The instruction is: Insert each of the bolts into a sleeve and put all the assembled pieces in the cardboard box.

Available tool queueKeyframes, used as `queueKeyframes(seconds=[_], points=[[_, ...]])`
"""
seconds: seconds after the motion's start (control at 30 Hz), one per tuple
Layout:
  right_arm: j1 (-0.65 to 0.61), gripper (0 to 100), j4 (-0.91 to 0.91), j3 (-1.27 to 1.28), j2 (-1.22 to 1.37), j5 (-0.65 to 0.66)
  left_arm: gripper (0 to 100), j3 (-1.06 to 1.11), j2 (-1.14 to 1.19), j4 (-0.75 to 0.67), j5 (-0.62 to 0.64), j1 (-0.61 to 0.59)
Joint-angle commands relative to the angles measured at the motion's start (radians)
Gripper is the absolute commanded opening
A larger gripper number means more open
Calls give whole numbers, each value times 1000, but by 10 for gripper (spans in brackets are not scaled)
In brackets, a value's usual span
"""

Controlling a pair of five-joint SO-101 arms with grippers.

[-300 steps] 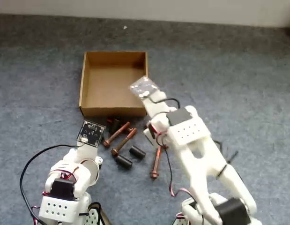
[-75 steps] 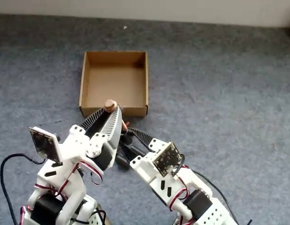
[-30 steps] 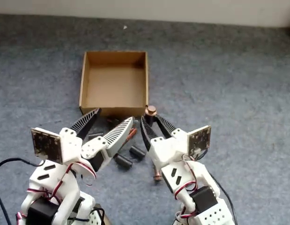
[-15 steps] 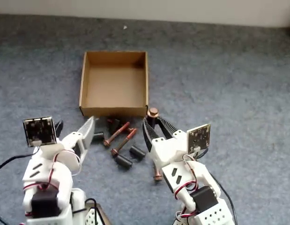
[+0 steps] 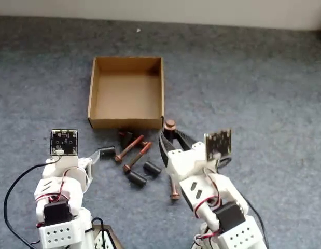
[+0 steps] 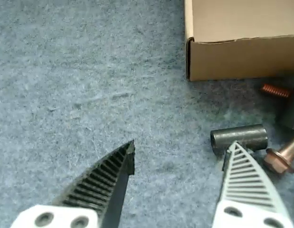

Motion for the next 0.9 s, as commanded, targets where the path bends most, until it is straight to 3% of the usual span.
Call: queueKeyframes(seconds=[0.0,0.23,0.47,0.6,0.77,0.87], points=[[-28,5,-73,-314,400,-3,309,22,-8,-21,-8,19],[-19,5,-384,-581,906,-2,309,22,-8,-21,-8,16],[38,9,-791,-665,1330,-2,309,22,-7,-21,-9,21],[39,42,-817,-710,1504,84,309,22,-7,-21,-9,21],[36,215,-797,-717,1547,92,309,22,-7,-21,-9,21],[36,220,-700,-725,1535,89,309,22,-7,-21,-9,21]])
